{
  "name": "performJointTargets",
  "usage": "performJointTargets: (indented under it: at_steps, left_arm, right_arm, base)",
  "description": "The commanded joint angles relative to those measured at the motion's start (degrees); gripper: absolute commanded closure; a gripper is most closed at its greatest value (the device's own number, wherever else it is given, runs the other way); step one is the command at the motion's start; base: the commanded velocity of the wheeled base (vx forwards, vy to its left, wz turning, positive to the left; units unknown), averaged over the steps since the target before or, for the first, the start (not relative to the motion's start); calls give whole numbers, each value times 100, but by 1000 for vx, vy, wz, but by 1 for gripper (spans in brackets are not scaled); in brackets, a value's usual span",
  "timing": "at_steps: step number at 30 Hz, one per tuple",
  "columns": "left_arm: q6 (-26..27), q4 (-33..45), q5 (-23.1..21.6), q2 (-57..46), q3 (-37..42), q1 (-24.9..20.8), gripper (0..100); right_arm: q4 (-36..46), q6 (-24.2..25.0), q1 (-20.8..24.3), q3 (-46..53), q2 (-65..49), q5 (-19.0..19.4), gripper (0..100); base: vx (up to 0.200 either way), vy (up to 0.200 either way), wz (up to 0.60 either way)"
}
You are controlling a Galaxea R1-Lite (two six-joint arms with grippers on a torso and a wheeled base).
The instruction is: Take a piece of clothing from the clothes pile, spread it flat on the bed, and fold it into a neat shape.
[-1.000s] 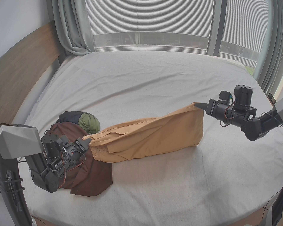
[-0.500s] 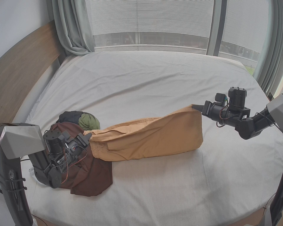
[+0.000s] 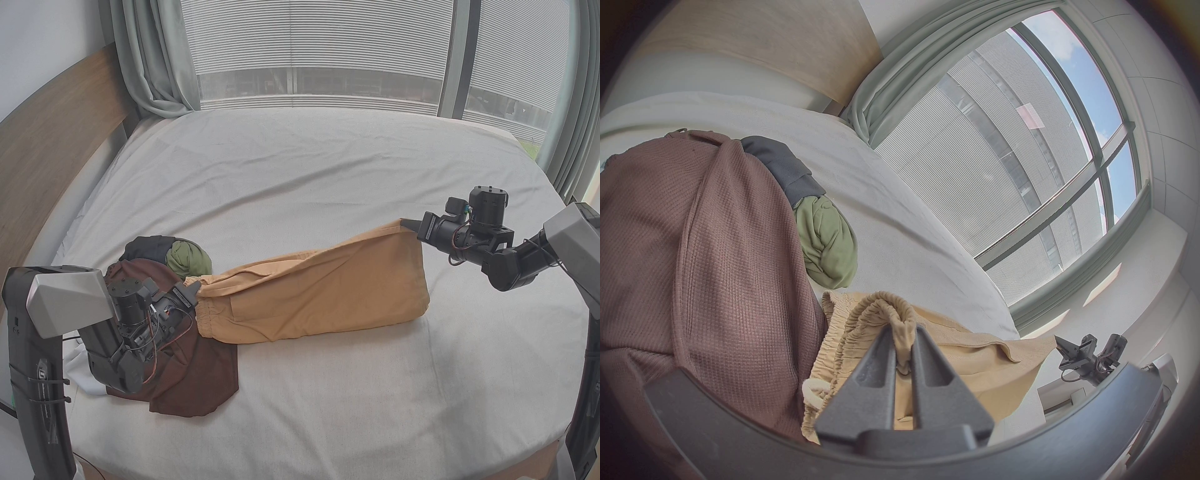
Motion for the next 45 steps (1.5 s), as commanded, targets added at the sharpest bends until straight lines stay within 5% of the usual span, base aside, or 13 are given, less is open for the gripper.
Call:
performJointTargets:
  at_steps: [1,35,36,37,45]
  left_arm:
    - [-2,9,5,212,-165,29,100]
    - [7,80,41,573,-701,134,100]
    - [7,88,41,573,-719,134,0]
    - [7,88,41,573,-728,134,0]
    - [24,44,550,529,-965,81,0]
  right_arm:
    - [-8,3,3,-242,333,-30,100]
    - [-60,152,-15,-1341,1256,-179,100]
    - [-69,152,-15,-1341,1264,-179,100]
    - [-69,152,-15,-1341,1264,-179,0]
    - [-87,135,-23,-1508,1405,-372,0]
  base:
    - [0,0,0]
    - [0,0,0]
    - [0,0,0]
    - [0,0,0]
    - [0,0,0]
